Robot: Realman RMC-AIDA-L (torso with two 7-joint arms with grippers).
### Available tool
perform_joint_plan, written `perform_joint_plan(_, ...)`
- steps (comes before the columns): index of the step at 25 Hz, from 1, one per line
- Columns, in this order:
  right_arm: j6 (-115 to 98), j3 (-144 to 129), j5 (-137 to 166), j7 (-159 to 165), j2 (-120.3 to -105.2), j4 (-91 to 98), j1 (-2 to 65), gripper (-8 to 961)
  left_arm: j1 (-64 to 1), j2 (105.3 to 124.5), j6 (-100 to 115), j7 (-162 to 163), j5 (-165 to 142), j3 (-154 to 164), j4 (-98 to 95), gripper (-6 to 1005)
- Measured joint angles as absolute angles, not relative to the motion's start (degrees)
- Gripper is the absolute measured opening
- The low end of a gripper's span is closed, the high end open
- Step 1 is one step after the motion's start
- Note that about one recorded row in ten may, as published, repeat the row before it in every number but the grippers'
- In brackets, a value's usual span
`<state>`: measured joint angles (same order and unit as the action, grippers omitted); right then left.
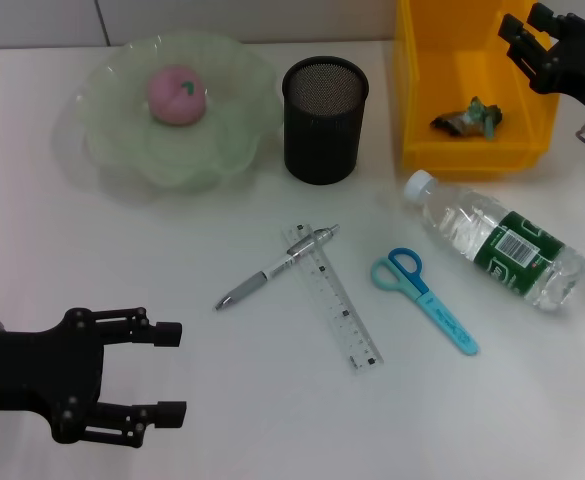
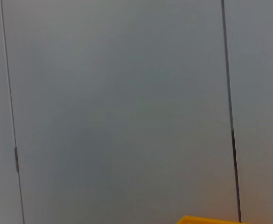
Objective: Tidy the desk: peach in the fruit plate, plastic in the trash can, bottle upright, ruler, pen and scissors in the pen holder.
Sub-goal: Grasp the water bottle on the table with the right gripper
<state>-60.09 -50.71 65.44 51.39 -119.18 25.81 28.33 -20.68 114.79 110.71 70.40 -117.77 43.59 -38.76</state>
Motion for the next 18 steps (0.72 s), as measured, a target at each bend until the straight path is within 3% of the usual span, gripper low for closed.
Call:
perform_joint_plan(4, -62.20, -50.86, 65.58, 53.67, -119.16, 26.87, 27.57, 335, -20.66, 114.79, 110.93, 70.41, -117.78, 43.59, -38.76, 828)
perform_joint_plan(8, -69.63, -51.05, 69.04, 61.02, -119.08, 33.21, 23.51, 563, -20.74, 114.79, 111.25, 70.48, -117.74, 43.59, -38.76, 827)
perform_joint_plan(15, -82.83, -49.76, 79.33, 76.42, -119.16, 47.99, 16.69, 701, -21.06, 114.78, 111.55, 70.57, -117.52, 43.59, -38.76, 827)
perform_joint_plan(18, -88.43, -47.48, 84.14, 80.76, -119.13, 52.59, 15.64, 705, -21.12, 114.78, 111.55, 70.57, -117.57, 43.60, -38.76, 827)
